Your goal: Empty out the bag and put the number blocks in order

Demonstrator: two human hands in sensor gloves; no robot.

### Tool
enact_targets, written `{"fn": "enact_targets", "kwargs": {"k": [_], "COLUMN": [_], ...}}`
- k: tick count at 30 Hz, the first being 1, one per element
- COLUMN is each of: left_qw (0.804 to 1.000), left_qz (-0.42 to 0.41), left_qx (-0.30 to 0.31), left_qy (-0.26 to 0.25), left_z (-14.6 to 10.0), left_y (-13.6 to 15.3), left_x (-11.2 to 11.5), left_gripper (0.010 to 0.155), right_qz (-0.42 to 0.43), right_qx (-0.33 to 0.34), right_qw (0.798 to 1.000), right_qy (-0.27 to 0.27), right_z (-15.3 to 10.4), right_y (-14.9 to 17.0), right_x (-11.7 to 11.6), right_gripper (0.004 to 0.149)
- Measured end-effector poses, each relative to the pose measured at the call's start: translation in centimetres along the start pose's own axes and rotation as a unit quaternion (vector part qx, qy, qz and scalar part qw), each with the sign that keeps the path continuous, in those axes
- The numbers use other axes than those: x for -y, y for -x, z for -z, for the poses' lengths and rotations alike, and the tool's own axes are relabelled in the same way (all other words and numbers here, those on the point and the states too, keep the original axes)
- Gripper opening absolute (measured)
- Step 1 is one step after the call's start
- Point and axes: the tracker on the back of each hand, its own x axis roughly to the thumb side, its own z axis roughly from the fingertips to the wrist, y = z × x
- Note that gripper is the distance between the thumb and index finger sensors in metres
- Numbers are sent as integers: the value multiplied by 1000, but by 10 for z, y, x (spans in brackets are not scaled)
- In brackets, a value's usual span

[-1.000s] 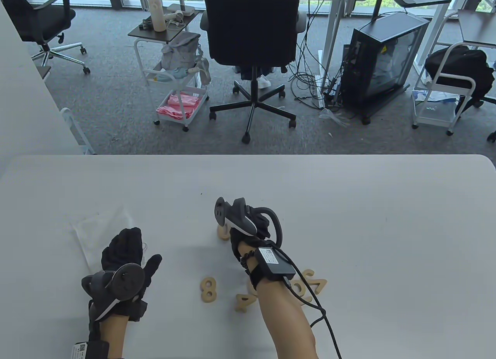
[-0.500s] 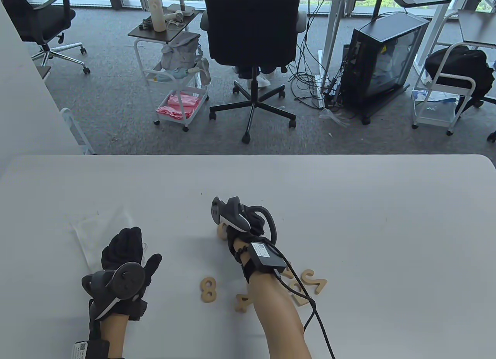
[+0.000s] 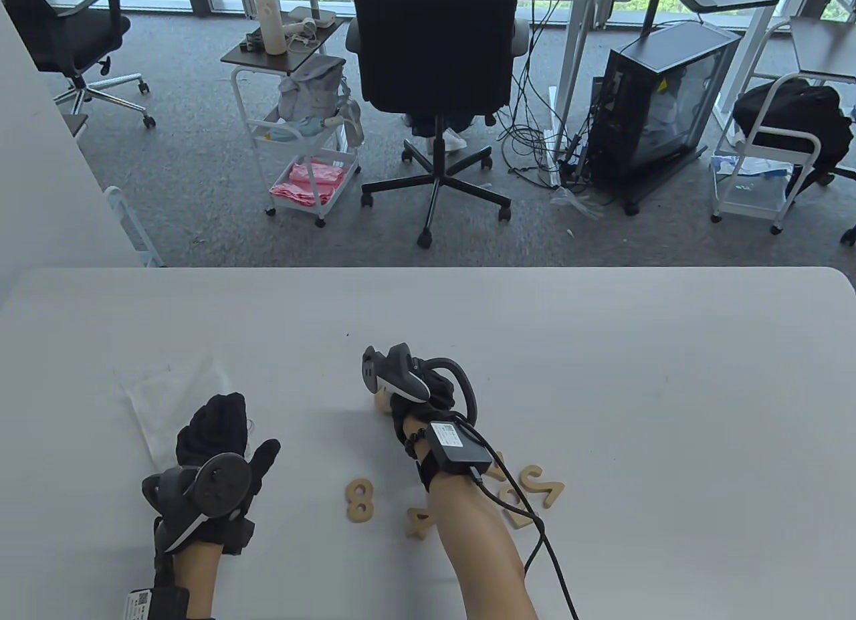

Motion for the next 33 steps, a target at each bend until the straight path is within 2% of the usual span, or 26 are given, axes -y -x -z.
{"fn": "enact_targets", "kwargs": {"k": [13,19,24,25,27,32,33], "left_qw": [1000,1000,1000,1000,1000,1000,1000], "left_qz": [-2,-4,-2,-2,-1,0,0], "left_qx": [-3,-3,-1,0,2,6,7], "left_qy": [1,3,5,6,7,9,9], "left_z": [0,0,0,0,1,0,0], "left_y": [1,2,1,1,0,-1,-1], "left_x": [0,0,1,1,1,2,2], "left_gripper": [85,85,85,85,85,85,85], "right_qz": [-14,-27,18,35,52,99,105], "right_qx": [9,19,53,68,98,112,111], "right_qw": [1000,999,996,995,992,985,984], "right_qy": [12,33,64,69,66,86,87], "right_z": [1,-10,-42,-57,-76,-128,-132], "right_y": [1,9,35,45,59,102,105], "right_x": [1,14,39,45,50,53,52], "right_gripper": [48,49,54,55,60,66,66]}}
